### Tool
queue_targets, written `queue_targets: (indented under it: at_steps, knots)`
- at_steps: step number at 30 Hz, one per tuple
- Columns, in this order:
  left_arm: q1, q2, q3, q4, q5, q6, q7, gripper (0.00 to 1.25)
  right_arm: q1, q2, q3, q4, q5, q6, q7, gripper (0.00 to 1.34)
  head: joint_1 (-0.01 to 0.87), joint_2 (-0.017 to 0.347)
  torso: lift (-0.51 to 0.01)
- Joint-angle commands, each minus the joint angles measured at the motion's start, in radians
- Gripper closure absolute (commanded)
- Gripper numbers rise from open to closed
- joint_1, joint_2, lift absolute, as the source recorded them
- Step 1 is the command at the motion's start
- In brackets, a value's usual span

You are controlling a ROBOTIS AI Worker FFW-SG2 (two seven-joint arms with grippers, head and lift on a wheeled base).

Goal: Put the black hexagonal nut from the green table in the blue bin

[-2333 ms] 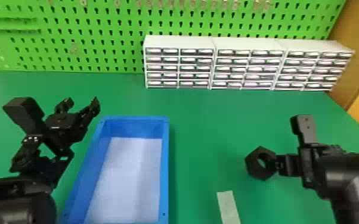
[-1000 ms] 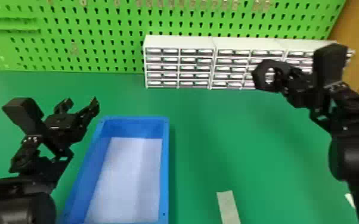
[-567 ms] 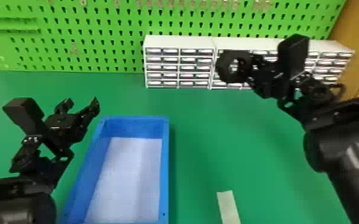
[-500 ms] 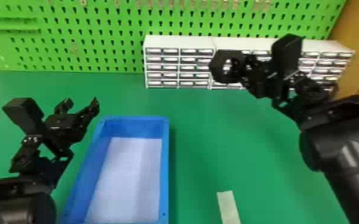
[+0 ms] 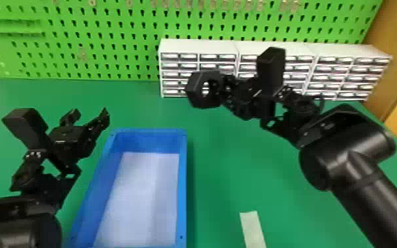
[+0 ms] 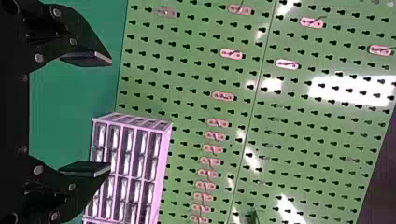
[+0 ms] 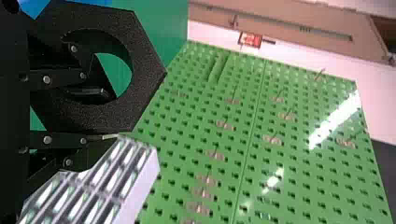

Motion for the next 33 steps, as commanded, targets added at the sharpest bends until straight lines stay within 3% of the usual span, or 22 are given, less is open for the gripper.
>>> queue_targets:
  at_steps: [1, 16, 33]
  knots:
    - [0.000, 0.000, 0.002, 0.001, 0.000, 0.000, 0.000, 0.46, -0.011, -0.008, 0.076, 0.002, -0.052, -0.004, 0.000, 0.97, 0.691, 0.009, -0.097]
    - [0.000, 0.001, 0.010, 0.000, 0.002, 0.000, 0.000, 0.46, -0.017, -0.025, 0.265, 0.000, -0.157, -0.004, 0.000, 0.97, 0.691, 0.009, -0.097]
    - [-0.002, 0.000, 0.007, 0.000, 0.002, 0.000, 0.000, 0.46, -0.018, -0.012, 0.337, 0.000, -0.196, -0.004, 0.000, 0.97, 0.691, 0.009, -0.097]
